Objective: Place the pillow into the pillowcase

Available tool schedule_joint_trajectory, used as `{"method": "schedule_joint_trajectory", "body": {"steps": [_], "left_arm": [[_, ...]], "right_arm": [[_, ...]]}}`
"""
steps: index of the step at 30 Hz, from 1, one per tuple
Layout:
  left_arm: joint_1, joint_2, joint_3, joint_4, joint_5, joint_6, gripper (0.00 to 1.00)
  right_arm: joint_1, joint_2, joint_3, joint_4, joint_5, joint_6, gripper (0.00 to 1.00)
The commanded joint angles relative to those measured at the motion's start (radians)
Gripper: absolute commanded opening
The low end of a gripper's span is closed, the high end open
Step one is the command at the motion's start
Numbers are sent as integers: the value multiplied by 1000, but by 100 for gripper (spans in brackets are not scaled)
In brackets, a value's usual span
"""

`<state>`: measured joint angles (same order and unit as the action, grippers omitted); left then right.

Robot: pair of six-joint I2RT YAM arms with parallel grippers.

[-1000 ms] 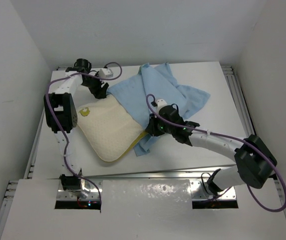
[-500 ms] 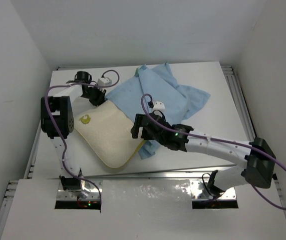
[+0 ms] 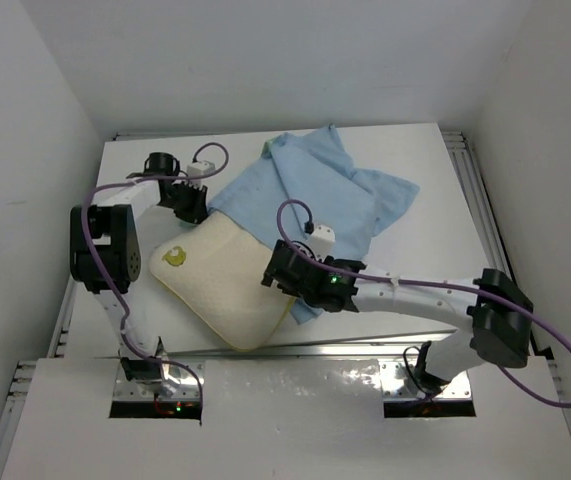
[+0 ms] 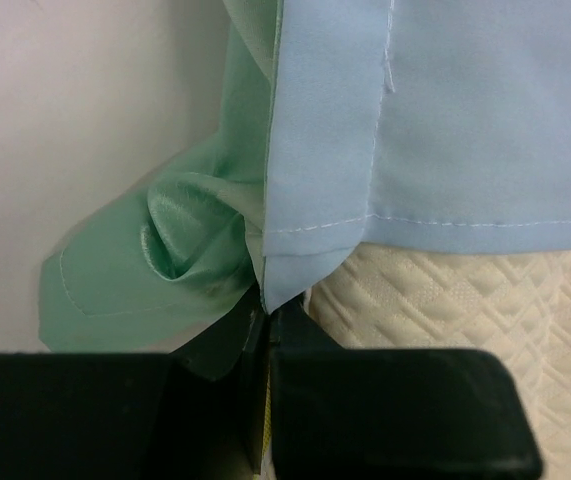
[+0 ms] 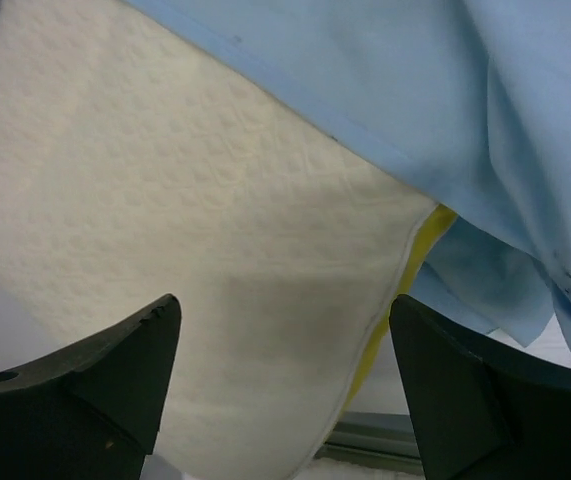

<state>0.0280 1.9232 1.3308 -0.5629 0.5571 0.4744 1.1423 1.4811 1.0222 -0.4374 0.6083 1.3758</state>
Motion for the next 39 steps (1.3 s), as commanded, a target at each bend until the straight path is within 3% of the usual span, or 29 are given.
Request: {"method": "schedule_joint_trajectory", "body": {"steps": [1, 2, 3, 7, 10, 11, 13, 14, 15, 16, 22, 25, 32, 35, 39], "left_arm": [[1, -67, -31, -3, 24, -25, 0], [1, -70, -38, -2, 24, -23, 0], [1, -75, -44, -5, 24, -23, 0], [0, -98, -45, -64, 49, 1, 0], [1, -127, -65, -98, 64, 35, 0], [1, -131, -68, -106, 75, 41, 0], [0, -136, -71, -136, 89, 64, 0], [1, -136, -71, -149, 99, 69, 0], [1, -139, -70, -179, 104, 84, 0], [1, -142, -65, -198, 113, 96, 0], [12, -165, 10, -386, 184, 254, 0], [12, -152, 36, -459, 190, 314, 0], [12, -128, 76, -664, 314, 521, 0], [12, -125, 82, -756, 337, 580, 0], [15, -141, 59, -756, 300, 583, 0]], "right_arm": [[-3, 41, -77, 153, -91, -17, 84], [-7, 56, -92, 292, -123, -61, 84], [-25, 103, -86, 319, -186, -84, 85], [-62, 183, -25, 151, -216, 34, 86], [-68, 151, -112, 216, -193, 34, 82], [-75, 148, -132, 244, -199, 34, 75], [-101, 146, -184, 332, -249, 46, 49], [-108, 140, -200, 374, -261, 43, 19], [-118, 115, -214, 431, -252, 13, 4], [-122, 95, -215, 456, -233, -4, 0], [-211, -152, -258, 551, 63, -64, 0], [-228, -206, -219, 551, 215, -171, 0], [-239, -153, -182, 712, 342, -216, 0], [-248, -72, -133, 646, 422, -112, 0], [-276, 13, -65, 554, 525, -168, 0]]}}
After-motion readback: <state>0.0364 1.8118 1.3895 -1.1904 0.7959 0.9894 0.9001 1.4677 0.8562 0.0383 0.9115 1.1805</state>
